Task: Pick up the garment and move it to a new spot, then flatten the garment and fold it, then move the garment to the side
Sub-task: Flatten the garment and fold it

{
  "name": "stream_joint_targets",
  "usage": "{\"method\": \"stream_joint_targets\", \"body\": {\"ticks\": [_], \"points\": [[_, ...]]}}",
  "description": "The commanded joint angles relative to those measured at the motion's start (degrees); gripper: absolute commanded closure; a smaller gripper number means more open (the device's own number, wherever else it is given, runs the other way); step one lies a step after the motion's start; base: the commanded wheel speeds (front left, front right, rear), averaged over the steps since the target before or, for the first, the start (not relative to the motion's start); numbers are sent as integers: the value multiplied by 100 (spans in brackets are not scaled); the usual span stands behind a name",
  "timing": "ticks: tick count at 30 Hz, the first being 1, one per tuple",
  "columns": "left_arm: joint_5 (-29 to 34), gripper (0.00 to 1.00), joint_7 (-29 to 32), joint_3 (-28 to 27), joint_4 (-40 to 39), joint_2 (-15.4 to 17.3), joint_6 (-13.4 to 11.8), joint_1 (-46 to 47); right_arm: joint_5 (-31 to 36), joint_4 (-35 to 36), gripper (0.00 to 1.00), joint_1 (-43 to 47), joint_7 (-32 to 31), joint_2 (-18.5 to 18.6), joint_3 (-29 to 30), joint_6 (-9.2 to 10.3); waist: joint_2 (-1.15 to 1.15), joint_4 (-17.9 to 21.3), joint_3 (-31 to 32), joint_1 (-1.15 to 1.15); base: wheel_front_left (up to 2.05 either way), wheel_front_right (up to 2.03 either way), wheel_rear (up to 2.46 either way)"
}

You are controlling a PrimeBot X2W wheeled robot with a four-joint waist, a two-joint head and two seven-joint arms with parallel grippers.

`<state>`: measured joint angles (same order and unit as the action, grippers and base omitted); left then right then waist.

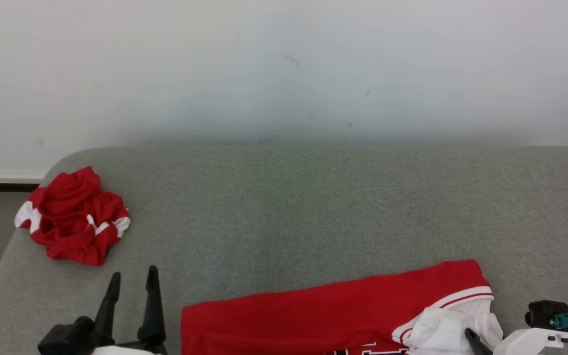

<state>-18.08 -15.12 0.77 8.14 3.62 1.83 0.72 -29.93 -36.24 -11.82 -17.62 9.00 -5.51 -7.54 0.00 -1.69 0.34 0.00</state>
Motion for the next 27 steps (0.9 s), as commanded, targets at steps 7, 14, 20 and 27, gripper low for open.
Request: {"method": "stream_joint_targets", "body": {"ticks": [7,14,20,27], "points": [[97,0,-2,-50,141,-35,66,68,-531,-106,0,-120,-977,-35,-535,-17,0,-214,-7,0,0,0,0],[50,0,-2,-26,255,-52,110,90,-727,-250,60,-317,-2073,133,-720,-17,0,-336,33,0,0,0,0],[-5,0,-2,-55,298,-61,133,58,-591,-280,100,-519,-2211,283,-500,6,0,-383,84,0,0,0,0],[-76,0,-2,-91,295,-64,128,-1,-620,132,100,-705,-1988,501,-209,6,0,-275,121,0,0,0,0]]}}
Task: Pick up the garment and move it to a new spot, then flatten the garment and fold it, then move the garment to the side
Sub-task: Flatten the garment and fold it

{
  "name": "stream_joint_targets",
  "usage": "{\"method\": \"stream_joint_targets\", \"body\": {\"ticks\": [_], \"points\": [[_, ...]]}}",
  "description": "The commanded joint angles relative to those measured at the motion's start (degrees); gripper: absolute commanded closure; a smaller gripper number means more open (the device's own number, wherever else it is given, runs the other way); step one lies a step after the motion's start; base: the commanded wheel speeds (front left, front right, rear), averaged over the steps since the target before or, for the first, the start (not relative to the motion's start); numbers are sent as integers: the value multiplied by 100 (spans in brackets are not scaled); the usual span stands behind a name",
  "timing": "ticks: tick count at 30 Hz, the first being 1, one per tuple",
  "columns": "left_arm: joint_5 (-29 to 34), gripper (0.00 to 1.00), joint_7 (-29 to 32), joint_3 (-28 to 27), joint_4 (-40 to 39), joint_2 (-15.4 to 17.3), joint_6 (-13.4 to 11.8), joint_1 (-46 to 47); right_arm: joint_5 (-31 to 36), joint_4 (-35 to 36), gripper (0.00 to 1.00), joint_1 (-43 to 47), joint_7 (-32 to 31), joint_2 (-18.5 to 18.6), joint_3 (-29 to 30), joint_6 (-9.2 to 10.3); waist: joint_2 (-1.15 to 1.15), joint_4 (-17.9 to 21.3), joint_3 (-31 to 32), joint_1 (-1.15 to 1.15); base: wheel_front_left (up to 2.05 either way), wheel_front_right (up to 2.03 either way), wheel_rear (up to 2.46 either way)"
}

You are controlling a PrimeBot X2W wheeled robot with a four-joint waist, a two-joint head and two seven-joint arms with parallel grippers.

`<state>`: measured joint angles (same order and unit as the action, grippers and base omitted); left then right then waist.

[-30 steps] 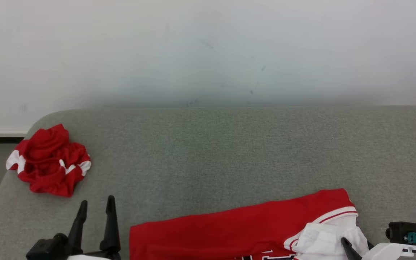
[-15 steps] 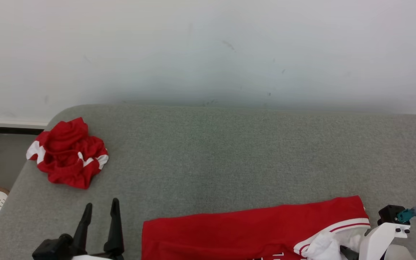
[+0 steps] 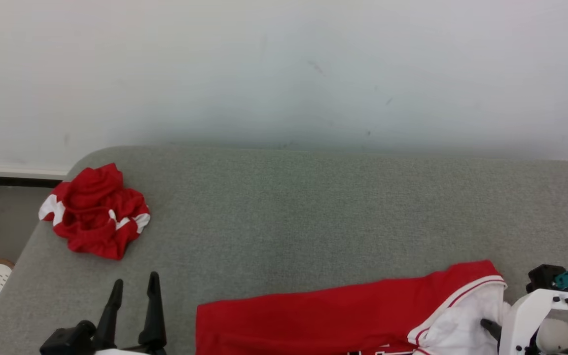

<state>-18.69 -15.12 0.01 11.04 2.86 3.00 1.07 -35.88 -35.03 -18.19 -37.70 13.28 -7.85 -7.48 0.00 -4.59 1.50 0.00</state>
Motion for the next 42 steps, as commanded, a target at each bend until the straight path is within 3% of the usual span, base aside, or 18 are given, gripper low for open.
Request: {"method": "stream_joint_targets", "body": {"ticks": [1,14,20,29,34,42], "points": [[-30,0,-2,-14,-6,11,5,-38,-27,66,100,-75,40,110,72,0,0,42,8,0,0,0,0],[-40,0,-2,8,-72,13,-35,-87,626,923,100,171,46,825,1022,4,0,398,58,0,0,0,0],[-49,0,-2,7,-45,13,-27,-85,600,2165,100,479,-296,528,939,4,0,477,77,0,0,0,0],[-105,0,-1,59,103,15,-14,-4,452,3920,100,972,-963,205,76,4,0,233,109,0,0,0,0],[-140,0,-1,112,172,14,-8,42,246,4061,100,1101,-1062,-80,-433,4,0,-61,146,0,0,0,0],[-157,0,-1,187,252,15,-3,54,93,3557,100,1124,-949,-493,-861,4,0,-459,190,0,0,0,0]]}}
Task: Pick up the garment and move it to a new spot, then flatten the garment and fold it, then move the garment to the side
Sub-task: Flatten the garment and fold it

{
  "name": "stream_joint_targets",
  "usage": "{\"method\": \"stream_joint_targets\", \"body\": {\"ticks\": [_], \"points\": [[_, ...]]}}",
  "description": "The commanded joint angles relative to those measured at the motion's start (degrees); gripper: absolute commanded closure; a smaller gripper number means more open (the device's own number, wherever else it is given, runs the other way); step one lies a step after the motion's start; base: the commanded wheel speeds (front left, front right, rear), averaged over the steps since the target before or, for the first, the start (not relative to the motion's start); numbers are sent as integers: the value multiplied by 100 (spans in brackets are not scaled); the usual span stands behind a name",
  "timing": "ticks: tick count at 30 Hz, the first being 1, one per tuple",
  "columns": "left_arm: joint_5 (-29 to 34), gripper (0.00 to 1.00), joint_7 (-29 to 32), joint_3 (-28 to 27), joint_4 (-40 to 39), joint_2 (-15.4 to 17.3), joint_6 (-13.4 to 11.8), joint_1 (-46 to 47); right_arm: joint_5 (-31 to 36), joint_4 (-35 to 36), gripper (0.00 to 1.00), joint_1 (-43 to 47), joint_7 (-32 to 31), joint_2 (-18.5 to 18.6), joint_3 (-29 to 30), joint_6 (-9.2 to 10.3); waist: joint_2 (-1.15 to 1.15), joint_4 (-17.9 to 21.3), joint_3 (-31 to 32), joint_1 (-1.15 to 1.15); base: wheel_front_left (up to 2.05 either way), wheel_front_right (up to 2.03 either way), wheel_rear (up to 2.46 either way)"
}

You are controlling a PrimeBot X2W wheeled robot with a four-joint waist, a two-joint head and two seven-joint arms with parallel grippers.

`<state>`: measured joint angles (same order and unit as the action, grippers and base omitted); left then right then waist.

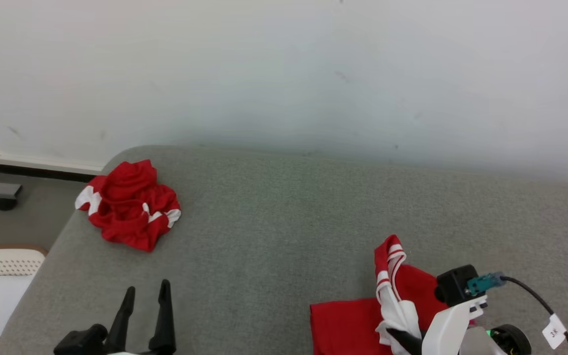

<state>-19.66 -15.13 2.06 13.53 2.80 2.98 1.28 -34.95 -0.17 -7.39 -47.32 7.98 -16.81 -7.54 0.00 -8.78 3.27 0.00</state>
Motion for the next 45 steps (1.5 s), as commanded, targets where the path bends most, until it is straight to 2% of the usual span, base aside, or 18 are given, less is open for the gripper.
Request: {"method": "stream_joint_targets", "body": {"ticks": [1,10,11,13,14,18,25,32,41,45], "points": [[-61,0,-1,-17,9,22,-4,32,-12,-41,100,36,22,-5,-13,11,0,-86,19,0,0,0,0],[-56,0,0,-62,51,21,31,49,-123,-1070,100,-184,325,-310,-182,11,0,-296,0,0,0,0,0],[-59,0,0,-61,46,21,29,44,-138,-1170,94,-217,381,-337,-201,11,0,-297,-8,0,0,0,0],[-64,0,0,-66,32,21,16,40,-162,-1375,36,-291,495,-380,-255,11,0,-291,-22,0,0,0,0],[-66,0,0,-69,30,21,11,43,-211,-1444,0,-324,563,-402,-288,11,0,-284,-30,0,0,0,0],[-44,0,0,-90,57,21,24,70,-552,-1566,0,-427,826,-482,-528,11,0,-218,-42,0,0,0,0],[-65,0,0,-112,90,21,31,83,-1441,-1151,0,-558,1263,-469,-1002,11,0,-17,-28,0,0,0,0],[-83,0,0,-108,34,22,-8,63,-1961,-477,0,-686,2072,-80,-843,11,0,188,-23,0,0,0,0],[-88,0,0,-131,-111,20,-9,-2,-1273,-131,0,-679,3952,693,-26,10,0,391,-20,0,0,0,0],[-41,0,0,-162,-261,22,27,-11,-890,-67,0,-484,4664,843,277,11,0,495,-33,0,0,0,0]]}}
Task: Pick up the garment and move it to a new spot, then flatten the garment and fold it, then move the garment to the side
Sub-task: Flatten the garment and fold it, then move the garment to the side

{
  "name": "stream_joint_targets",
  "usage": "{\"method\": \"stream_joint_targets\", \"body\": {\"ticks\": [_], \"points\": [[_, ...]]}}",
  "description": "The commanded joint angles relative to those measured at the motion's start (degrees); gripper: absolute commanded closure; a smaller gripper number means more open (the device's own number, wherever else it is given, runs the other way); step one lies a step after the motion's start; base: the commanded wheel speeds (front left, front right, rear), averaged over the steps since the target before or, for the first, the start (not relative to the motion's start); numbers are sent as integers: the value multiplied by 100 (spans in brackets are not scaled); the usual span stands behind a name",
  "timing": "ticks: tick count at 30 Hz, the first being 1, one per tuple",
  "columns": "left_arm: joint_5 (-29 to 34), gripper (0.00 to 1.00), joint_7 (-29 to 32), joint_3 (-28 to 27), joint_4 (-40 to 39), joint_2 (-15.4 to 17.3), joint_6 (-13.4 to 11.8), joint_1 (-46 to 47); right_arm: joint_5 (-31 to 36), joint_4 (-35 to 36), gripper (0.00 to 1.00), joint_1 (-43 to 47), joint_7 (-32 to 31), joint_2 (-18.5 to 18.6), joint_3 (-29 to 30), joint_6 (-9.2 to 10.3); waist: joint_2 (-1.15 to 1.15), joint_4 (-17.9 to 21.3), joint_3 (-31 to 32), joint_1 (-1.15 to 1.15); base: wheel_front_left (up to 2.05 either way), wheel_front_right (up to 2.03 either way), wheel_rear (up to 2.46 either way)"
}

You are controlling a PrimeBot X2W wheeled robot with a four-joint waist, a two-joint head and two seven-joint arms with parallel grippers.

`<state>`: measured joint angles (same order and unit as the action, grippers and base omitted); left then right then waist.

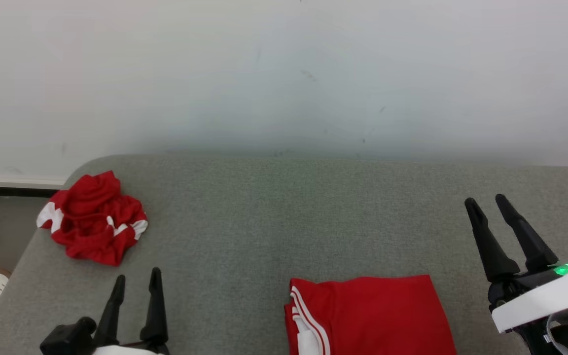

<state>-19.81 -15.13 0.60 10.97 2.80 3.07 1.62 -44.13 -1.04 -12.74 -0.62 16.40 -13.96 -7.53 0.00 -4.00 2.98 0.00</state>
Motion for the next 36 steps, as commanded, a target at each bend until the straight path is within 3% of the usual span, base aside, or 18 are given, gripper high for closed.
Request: {"method": "stream_joint_targets", "body": {"ticks": [1,8,15,25,36], "points": [[-5,0,0,-25,-49,21,24,-58,115,53,0,111,156,-2,77,9,0,52,-8,0,0,0,0],[104,0,0,-70,-345,21,13,-104,991,216,0,631,1077,-99,619,10,0,337,-32,0,0,0,0],[318,0,0,-199,-563,21,0,-123,1624,50,0,1063,1441,-282,823,10,0,635,-20,0,0,0,0],[538,0,0,-187,-667,21,48,-182,2472,-179,0,1326,1581,-648,853,10,0,825,-63,0,0,0,0],[586,0,0,-157,-543,21,97,-180,2598,-307,0,1177,1581,-762,865,10,0,815,-62,0,0,0,0]]}}
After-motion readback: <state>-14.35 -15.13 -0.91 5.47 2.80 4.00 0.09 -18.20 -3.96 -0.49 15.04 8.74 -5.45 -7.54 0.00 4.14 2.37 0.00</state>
